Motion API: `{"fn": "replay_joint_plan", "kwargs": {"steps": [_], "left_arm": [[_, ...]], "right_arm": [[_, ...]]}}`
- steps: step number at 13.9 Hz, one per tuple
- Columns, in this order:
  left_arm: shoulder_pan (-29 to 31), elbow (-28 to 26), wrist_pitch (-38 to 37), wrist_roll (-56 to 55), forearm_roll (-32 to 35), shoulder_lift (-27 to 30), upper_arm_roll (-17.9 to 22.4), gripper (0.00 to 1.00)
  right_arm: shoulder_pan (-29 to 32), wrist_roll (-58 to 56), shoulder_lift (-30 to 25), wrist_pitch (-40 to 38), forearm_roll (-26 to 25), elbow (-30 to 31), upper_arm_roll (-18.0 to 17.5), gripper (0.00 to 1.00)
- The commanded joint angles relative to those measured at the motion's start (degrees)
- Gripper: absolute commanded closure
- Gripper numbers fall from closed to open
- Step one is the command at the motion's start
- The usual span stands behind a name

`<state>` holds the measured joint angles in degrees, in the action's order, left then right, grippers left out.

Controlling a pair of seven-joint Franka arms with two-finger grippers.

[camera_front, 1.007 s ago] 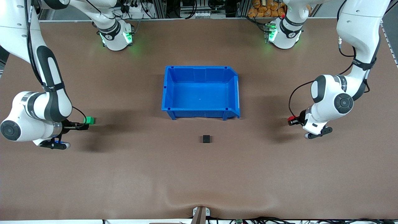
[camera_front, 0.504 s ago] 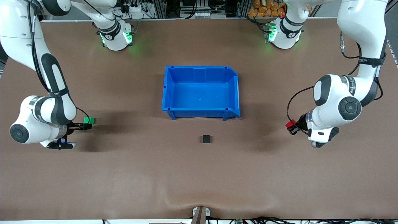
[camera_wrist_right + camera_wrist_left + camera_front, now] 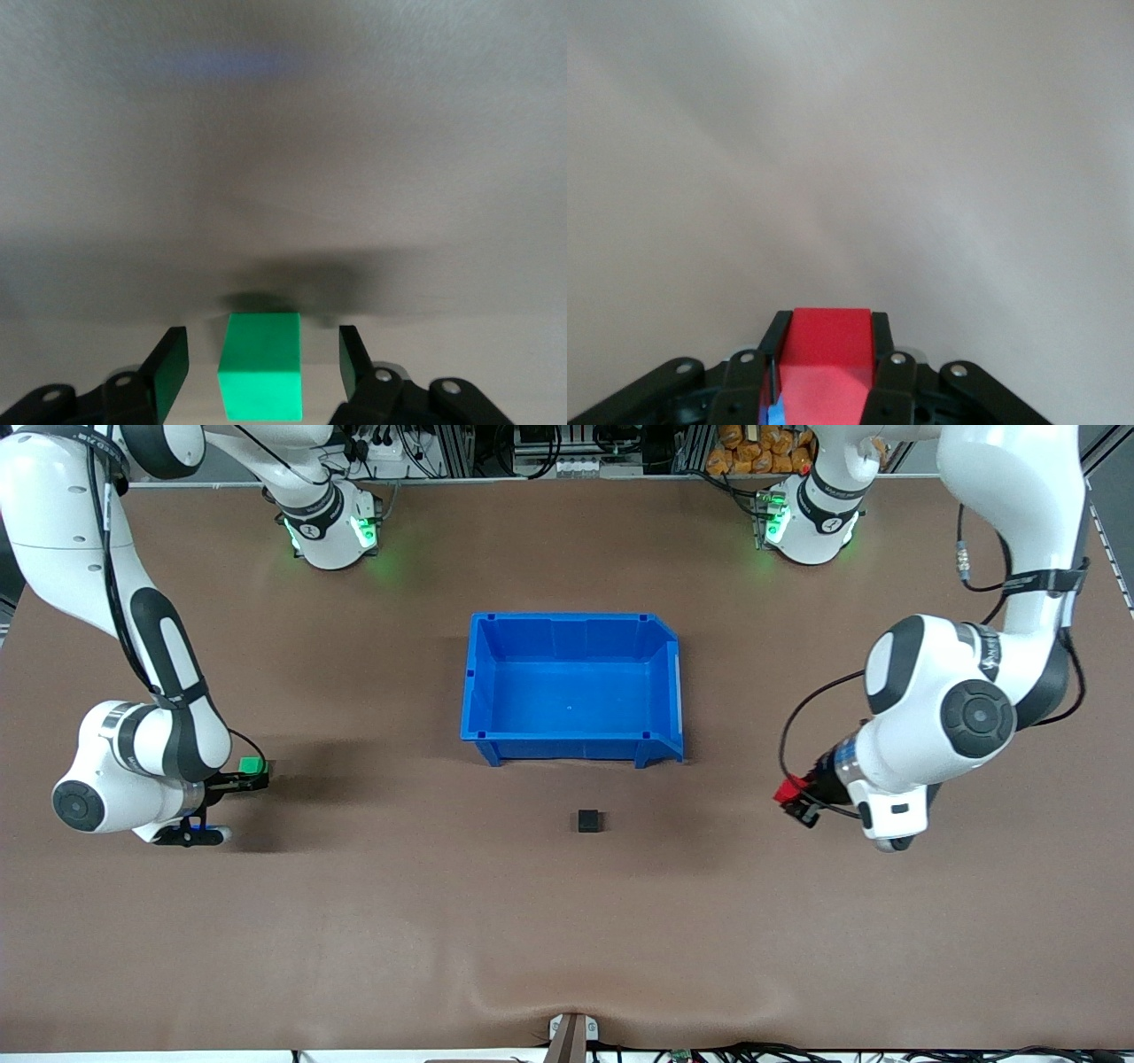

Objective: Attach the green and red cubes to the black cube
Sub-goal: 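Carry the red cube with the left gripper toward the black cube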

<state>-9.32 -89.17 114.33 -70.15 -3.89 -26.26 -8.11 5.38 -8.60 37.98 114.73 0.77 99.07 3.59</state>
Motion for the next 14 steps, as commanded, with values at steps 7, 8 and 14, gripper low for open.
{"fn": "replay_joint_plan", "kwargs": {"steps": [7, 8, 14], "left_arm": [[-10.9, 15.7, 3.5, -32.4, -1.1, -16.0, 1.1, 1.0], [-11.8, 15.8, 5.4, -35.8, -1.1, -16.9, 1.0, 1.0], [-15.4, 17.5, 12.2, -47.8, -1.4, -23.2, 1.0, 1.0]], "right_arm": [[0.9, 1.1, -0.5, -0.7, 0.6, -0.2, -0.6, 1.0], [0.7, 3.0, -0.6, -1.0, 1.0, -0.6, -0.6, 1.0], [-1.8, 14.6, -0.6, -7.2, 6.5, -7.9, -0.7, 1.0]]}}
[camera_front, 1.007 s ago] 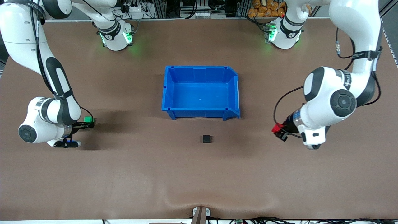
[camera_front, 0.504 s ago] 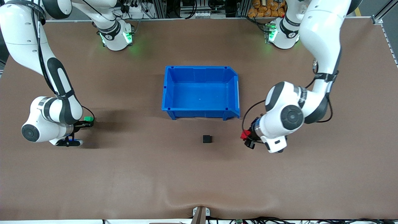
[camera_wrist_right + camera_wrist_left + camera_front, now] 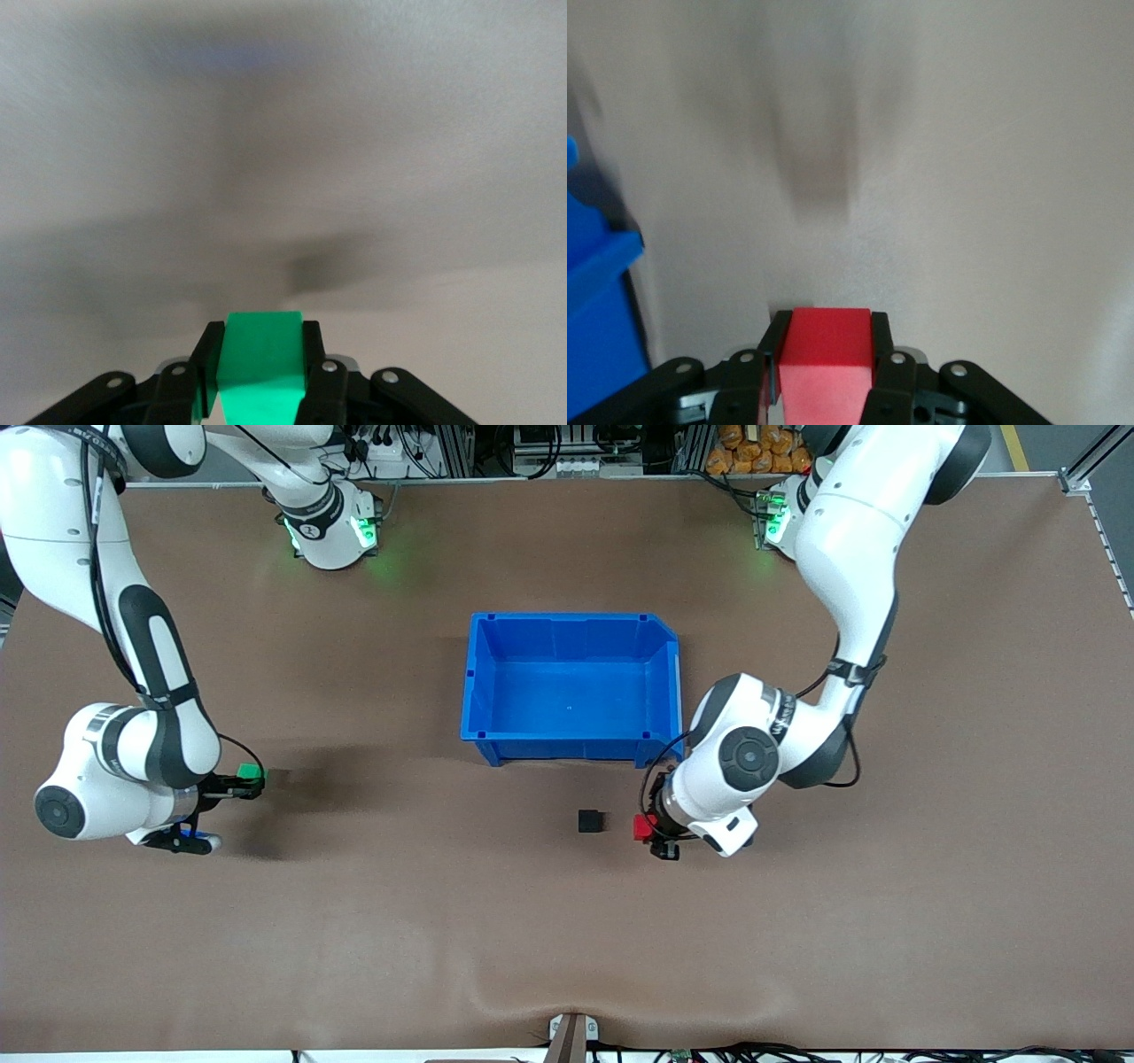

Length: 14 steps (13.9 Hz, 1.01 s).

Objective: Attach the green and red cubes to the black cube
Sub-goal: 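Carry the red cube with the left gripper toward the black cube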

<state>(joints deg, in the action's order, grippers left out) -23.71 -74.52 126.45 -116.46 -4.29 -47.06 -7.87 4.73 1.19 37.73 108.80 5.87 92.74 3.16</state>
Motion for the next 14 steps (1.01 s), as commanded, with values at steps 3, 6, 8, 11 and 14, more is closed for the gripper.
{"fn": "replay_joint_plan", "kwargs": {"steps": [3, 6, 8, 11, 14], "left_arm": [[-1.0, 2.9, 0.1, -1.6, -1.5, -4.8, 0.0, 1.0], [-1.0, 2.5, 0.1, -1.1, -4.9, -5.8, 0.1, 1.0], [-1.1, 1.7, 0.1, 0.6, -4.9, -5.8, 0.1, 1.0], [-1.8, 1.0, 0.2, 2.9, -4.8, -6.4, 0.1, 1.0], [-1.8, 0.4, 1.5, 3.5, -4.9, -6.4, 0.1, 1.0]], "right_arm": [[-3.5, 12.3, -0.4, -1.3, 2.7, -3.4, -0.4, 1.0], [-6.2, 21.0, -0.5, -3.2, 5.1, -4.9, -0.4, 1.0], [-7.5, 26.7, -0.4, -3.9, 5.6, -5.7, -0.4, 1.0], [-9.6, 35.2, -0.4, -3.8, 11.1, -7.2, -0.4, 1.0], [-12.0, 43.4, -0.2, -3.6, 12.8, -9.0, -0.4, 1.0]]}}
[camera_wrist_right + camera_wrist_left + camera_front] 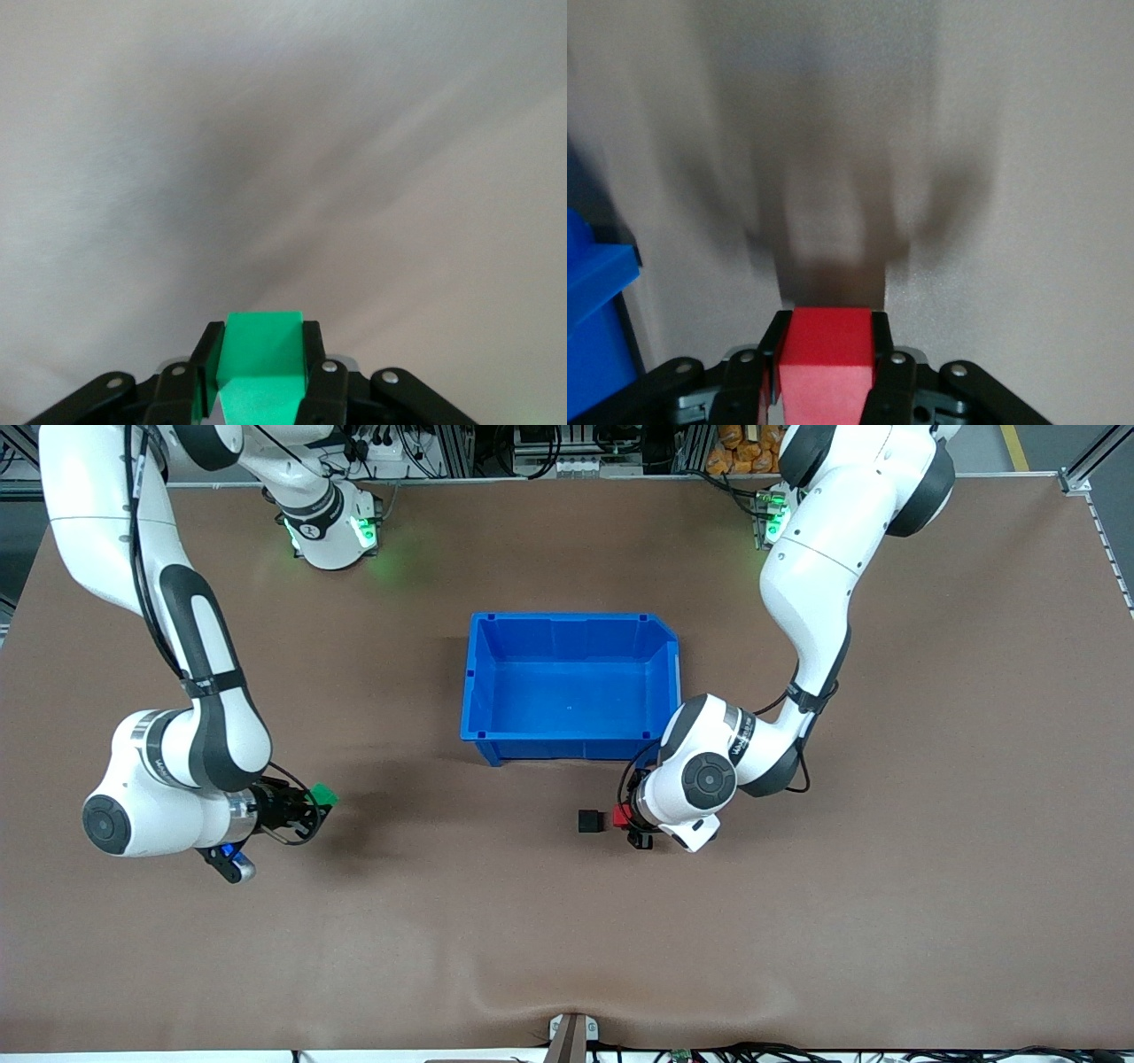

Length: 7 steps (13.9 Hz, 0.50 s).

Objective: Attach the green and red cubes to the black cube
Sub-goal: 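Place the red cube beside the black cube while the right gripper brings the green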

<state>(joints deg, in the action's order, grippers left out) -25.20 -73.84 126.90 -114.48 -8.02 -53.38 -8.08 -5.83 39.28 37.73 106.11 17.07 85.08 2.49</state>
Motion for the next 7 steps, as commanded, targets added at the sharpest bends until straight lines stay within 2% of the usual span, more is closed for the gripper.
{"fn": "replay_joint_plan", "kwargs": {"steps": [1, 3, 7], "left_arm": [[-0.3, -0.7, 1.4, 2.1, -1.1, 0.1, 0.3, 1.0], [-0.3, -0.7, 1.9, 3.1, -1.1, 0.0, 0.3, 1.0], [-1.0, -0.6, 7.4, 3.3, -1.1, -1.0, 0.3, 1.0]], "right_arm": [[-2.5, 9.4, -0.2, -0.7, 3.0, -1.4, 0.2, 1.0], [-4.3, 15.7, 0.0, -0.5, 4.5, -2.5, 0.2, 1.0], [-5.2, 21.3, 1.7, 0.7, 9.3, -4.1, 0.2, 1.0]]}}
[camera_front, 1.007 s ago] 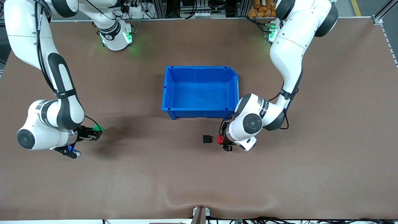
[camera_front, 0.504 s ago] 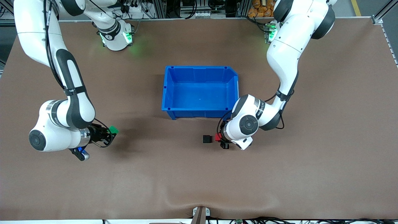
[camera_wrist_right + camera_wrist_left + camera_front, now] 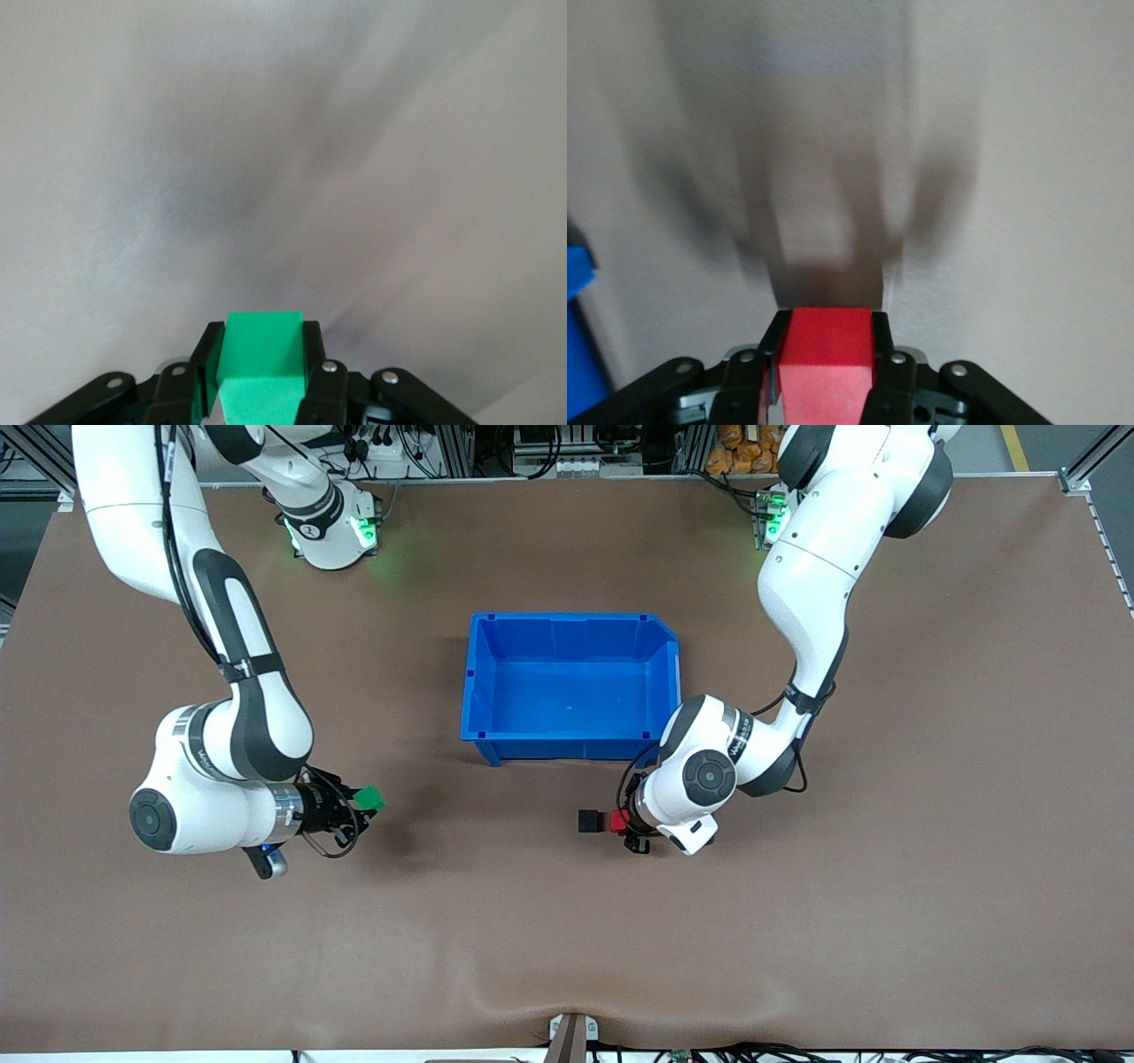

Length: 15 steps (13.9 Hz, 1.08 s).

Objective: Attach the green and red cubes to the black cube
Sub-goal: 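Place the red cube beside the black cube while the right gripper brings the green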

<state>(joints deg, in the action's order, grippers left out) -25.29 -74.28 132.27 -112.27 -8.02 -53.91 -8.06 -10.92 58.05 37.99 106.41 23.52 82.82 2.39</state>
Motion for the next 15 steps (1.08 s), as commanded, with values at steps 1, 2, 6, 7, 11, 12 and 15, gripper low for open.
{"fn": "replay_joint_plan", "kwargs": {"steps": [1, 2, 6, 7, 11, 12, 15], "left_arm": [[-1.0, -0.2, 2.0, 1.1, -1.1, -0.5, 0.3, 1.0], [-1.0, -0.2, 2.0, 1.1, -1.1, -0.6, 0.3, 1.0], [-1.3, -0.2, 2.0, 1.1, -0.9, -0.9, 0.3, 1.0], [-1.4, -0.2, 2.0, 1.1, -0.9, -0.9, 0.3, 1.0], [-1.6, -0.2, 2.0, 1.0, -1.2, -1.1, 0.3, 1.0], [-2.0, 0.0, 2.0, 0.7, -1.2, -1.6, 0.3, 1.0], [-2.5, 0.2, 2.0, 0.6, -1.3, -2.1, 0.3, 1.0]], "right_arm": [[-0.7, 3.9, 1.6, 1.8, 3.3, -1.9, 0.3, 1.0], [-1.4, 6.1, 1.9, 3.1, 3.3, -1.9, 0.3, 1.0], [-5.9, 15.5, 3.4, 10.6, 3.3, -1.9, 0.3, 1.0], [-6.9, 17.4, 3.7, 12.0, 3.3, -2.0, 0.3, 1.0], [-10.4, 24.7, 5.9, 16.4, 3.4, -3.5, 0.3, 1.0], [-11.5, 27.1, 6.9, 16.5, 3.3, -4.7, 0.3, 1.0], [-14.4, 32.4, 9.4, 19.7, 3.3, -6.6, 0.3, 1.0]]}}
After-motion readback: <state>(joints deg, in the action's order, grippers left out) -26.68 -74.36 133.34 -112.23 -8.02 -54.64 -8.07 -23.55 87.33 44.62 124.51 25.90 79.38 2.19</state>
